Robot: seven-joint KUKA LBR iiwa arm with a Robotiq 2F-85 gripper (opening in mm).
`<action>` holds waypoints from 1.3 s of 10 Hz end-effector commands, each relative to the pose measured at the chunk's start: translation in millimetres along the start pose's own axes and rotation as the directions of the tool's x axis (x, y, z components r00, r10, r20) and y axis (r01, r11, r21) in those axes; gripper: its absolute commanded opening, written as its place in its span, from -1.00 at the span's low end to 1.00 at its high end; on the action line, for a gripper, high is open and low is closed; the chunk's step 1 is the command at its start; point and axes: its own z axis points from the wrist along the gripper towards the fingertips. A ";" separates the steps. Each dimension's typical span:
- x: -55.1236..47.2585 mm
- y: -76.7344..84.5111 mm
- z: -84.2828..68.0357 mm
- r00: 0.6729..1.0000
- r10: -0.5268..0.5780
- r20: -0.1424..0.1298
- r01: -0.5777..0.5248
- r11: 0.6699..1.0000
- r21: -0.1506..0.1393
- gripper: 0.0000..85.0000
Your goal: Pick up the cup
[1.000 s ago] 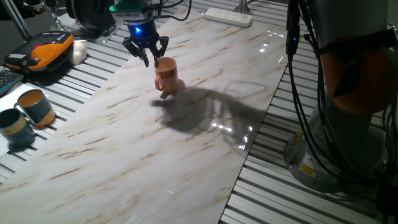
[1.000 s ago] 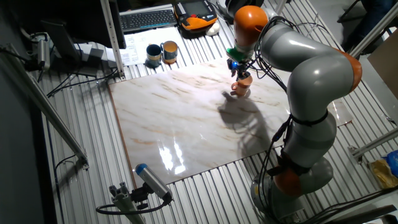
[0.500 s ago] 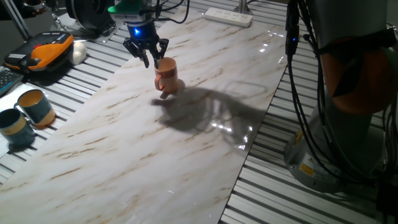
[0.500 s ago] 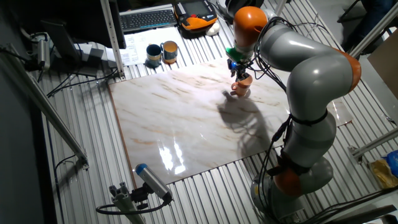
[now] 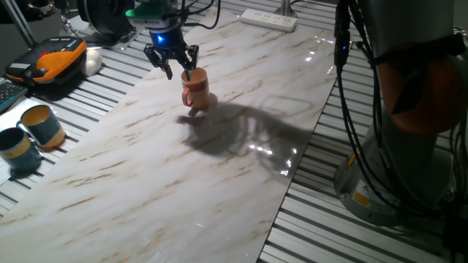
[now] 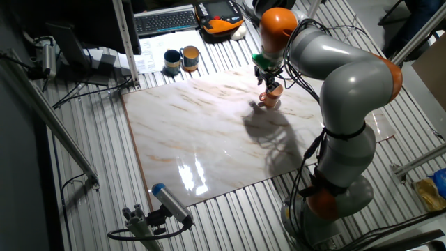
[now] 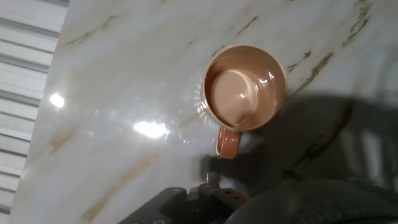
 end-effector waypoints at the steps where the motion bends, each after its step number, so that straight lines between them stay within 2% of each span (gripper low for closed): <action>1: -0.7 -0.6 -0.1 1.000 -0.003 -0.001 0.003 1.000 -0.002 0.20; 5: -1.2 -1.6 2.5 0.999 -0.008 0.044 0.006 0.999 0.045 0.20; 8: -0.3 -1.4 4.7 1.000 -0.016 0.016 0.015 1.000 0.018 0.20; 11: -1.3 -1.8 5.0 0.999 -0.036 0.013 0.035 0.999 0.011 0.20; 12: -1.3 -1.8 5.0 0.999 -0.045 -0.015 0.045 0.999 -0.020 -0.20; 13: -1.3 -1.8 5.0 0.998 -0.047 -0.029 0.046 0.998 -0.036 -0.20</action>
